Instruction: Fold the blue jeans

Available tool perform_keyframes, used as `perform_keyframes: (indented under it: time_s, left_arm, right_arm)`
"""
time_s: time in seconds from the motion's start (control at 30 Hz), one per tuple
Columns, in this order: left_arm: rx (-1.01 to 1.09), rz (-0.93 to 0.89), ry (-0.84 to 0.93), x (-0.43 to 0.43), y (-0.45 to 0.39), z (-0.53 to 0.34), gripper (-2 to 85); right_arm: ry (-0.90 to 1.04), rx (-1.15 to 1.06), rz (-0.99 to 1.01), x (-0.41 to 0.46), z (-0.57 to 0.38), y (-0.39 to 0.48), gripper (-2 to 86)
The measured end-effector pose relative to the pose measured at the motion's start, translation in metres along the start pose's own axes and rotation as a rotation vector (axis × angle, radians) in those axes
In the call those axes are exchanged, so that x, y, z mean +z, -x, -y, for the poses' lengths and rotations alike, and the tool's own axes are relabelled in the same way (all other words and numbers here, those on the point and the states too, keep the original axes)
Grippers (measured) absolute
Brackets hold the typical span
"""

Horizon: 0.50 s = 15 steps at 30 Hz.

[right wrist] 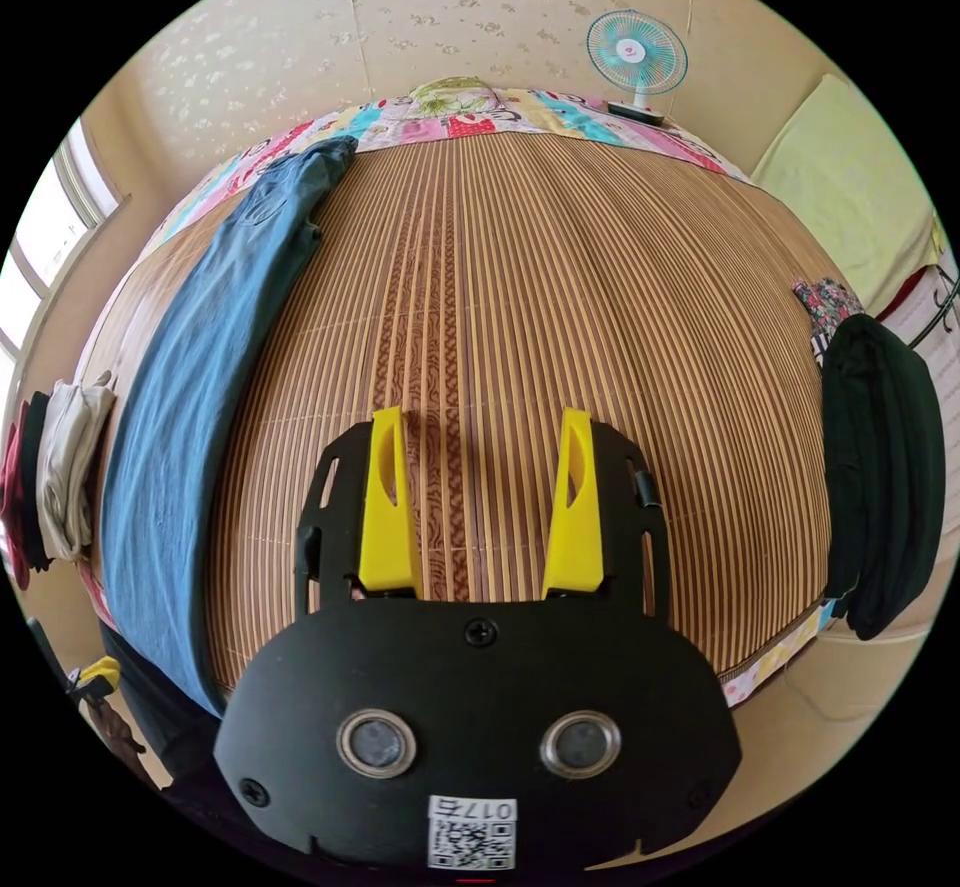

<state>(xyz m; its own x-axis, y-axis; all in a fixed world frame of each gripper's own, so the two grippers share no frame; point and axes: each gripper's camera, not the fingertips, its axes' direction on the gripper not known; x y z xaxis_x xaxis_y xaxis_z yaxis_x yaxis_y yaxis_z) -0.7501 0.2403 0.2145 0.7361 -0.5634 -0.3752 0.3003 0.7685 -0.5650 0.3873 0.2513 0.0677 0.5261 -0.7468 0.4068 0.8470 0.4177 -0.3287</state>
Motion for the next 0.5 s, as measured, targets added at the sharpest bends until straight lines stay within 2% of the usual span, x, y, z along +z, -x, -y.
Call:
perform_keyframes:
  time_s: [0.5]
  left_arm:
    - [0.019, -0.042, 0.000, 0.006, 0.001, 0.005, 5.1]
  right_arm:
    - [0.001, 0.001, 0.000, -0.022, -0.002, -0.002, 20.6]
